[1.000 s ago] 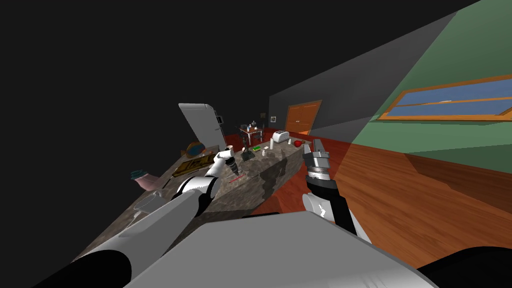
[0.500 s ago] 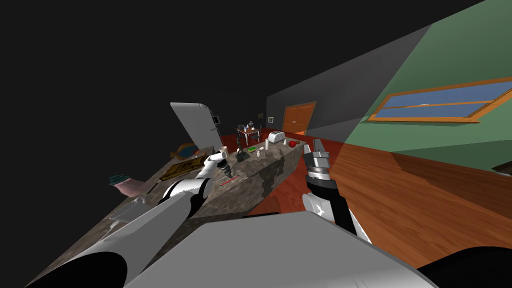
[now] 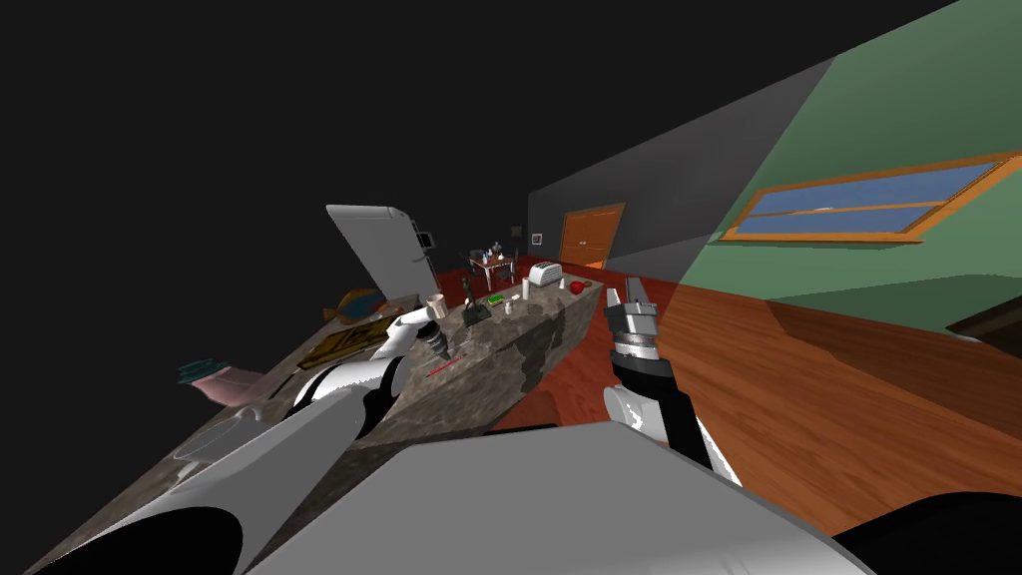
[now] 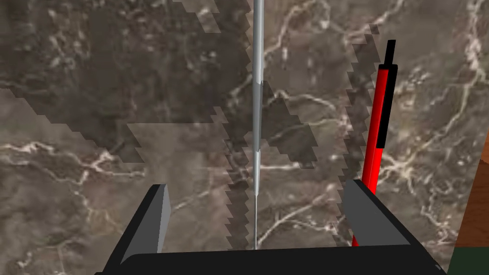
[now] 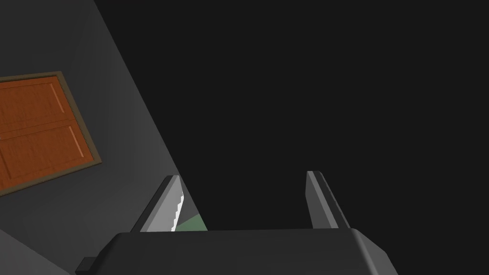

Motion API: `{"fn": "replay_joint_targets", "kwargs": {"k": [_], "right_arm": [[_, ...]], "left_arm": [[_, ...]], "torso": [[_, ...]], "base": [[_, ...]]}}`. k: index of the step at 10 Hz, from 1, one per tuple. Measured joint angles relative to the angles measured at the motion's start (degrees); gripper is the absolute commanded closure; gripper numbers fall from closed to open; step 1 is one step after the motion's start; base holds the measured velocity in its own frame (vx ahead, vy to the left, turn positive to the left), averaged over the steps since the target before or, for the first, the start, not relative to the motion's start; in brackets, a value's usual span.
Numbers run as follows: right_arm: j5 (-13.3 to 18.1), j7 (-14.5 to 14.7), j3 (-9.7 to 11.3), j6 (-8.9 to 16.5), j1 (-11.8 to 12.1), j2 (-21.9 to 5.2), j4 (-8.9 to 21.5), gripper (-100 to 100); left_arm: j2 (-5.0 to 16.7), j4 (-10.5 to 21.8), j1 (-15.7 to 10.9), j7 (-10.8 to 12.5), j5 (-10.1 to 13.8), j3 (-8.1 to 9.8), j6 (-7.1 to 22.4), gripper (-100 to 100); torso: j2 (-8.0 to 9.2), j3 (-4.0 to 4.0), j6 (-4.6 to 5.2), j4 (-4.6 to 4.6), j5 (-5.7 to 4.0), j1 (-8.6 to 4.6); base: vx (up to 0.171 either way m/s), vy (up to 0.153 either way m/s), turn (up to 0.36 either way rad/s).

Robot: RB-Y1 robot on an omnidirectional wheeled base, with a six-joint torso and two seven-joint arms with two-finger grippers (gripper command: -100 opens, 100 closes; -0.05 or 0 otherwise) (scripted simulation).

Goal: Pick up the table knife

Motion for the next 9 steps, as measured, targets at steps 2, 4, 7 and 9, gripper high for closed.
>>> {"fn": "replay_joint_targets", "kwargs": {"k": [2, 4, 7, 9], "right_arm": [[0.0, 0.0, 0.0, 0.0, 0.0, 0.0, 0.0, 0], [0.0, 0.0, 0.0, 0.0, 0.0, 0.0, 0.0, 0], [0.0, 0.0, 0.0, 0.0, 0.0, 0.0, 0.0, 0], [0.0, 0.0, 0.0, 0.0, 0.0, 0.0, 0.0, 0]], "left_arm": [[2.9, -2.0, 3.8, -2.7, 1.2, 1.77, 0.2, -100], [4.2, 1.6, 2.4, -4.9, 1.5, 2.12, -1.5, -100], [4.2, 1.7, 2.3, -5.1, 1.5, 2.11, -1.6, 100], [4.2, 1.7, 2.3, -5.0, 1.5, 2.15, -1.5, 100]], "torso": [[-0.14, -0.08, 0.03, -0.03, -0.07, -0.3], [0.11, 0.05, 0.01, 0.02, 0.01, 0.13], [0.12, 0.06, -0.03, 0.01, 0.09, 0.33], [0.14, 0.06, -0.03, 0.0, 0.11, 0.37]], "base": [[0.049, -0.154, -0.049], [-0.014, -0.025, 0.002], [0.0, 0.0, 0.0], [0.0, 0.0, 0.0]]}}
